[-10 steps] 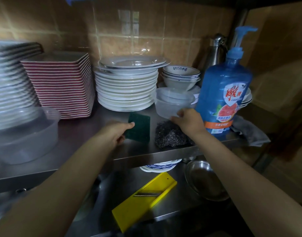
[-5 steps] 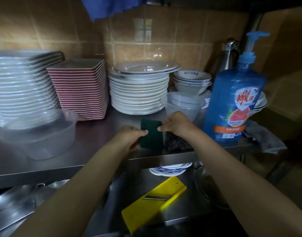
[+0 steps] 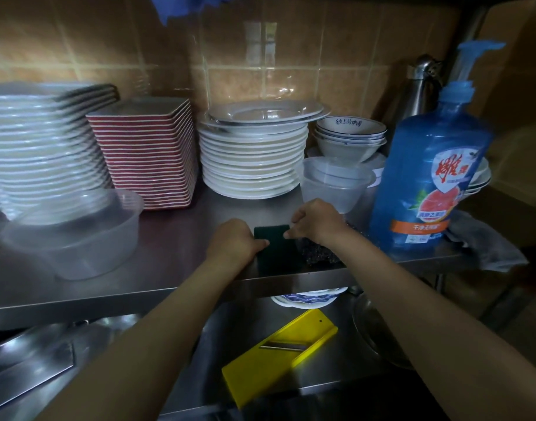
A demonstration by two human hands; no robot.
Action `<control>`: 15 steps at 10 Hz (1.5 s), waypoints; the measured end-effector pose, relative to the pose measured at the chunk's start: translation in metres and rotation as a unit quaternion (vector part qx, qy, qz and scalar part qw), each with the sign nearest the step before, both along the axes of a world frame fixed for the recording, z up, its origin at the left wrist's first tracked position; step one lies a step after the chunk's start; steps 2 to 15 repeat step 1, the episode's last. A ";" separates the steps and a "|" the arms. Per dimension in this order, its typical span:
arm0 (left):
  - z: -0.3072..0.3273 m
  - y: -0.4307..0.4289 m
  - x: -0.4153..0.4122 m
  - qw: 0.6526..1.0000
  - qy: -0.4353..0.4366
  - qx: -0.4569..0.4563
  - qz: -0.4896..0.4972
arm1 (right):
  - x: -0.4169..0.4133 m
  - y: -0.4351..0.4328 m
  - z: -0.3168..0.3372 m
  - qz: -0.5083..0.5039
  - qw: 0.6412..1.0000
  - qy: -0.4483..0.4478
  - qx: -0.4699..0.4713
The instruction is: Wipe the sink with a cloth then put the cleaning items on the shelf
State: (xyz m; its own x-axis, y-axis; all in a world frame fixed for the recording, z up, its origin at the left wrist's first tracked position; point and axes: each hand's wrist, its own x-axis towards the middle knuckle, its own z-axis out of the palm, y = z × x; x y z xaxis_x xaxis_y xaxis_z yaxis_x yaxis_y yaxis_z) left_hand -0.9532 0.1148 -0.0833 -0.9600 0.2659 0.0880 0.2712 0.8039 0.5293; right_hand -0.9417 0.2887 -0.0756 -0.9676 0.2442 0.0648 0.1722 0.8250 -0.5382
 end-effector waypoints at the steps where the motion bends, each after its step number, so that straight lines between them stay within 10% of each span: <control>1: -0.001 0.000 -0.003 1.000 0.007 -0.001 0.000 | 0.005 0.005 0.005 -0.009 0.999 0.018 -0.049; 15: -0.001 0.000 -0.003 1.000 0.007 -0.001 0.000 | 0.005 0.005 0.005 -0.009 0.999 0.018 -0.049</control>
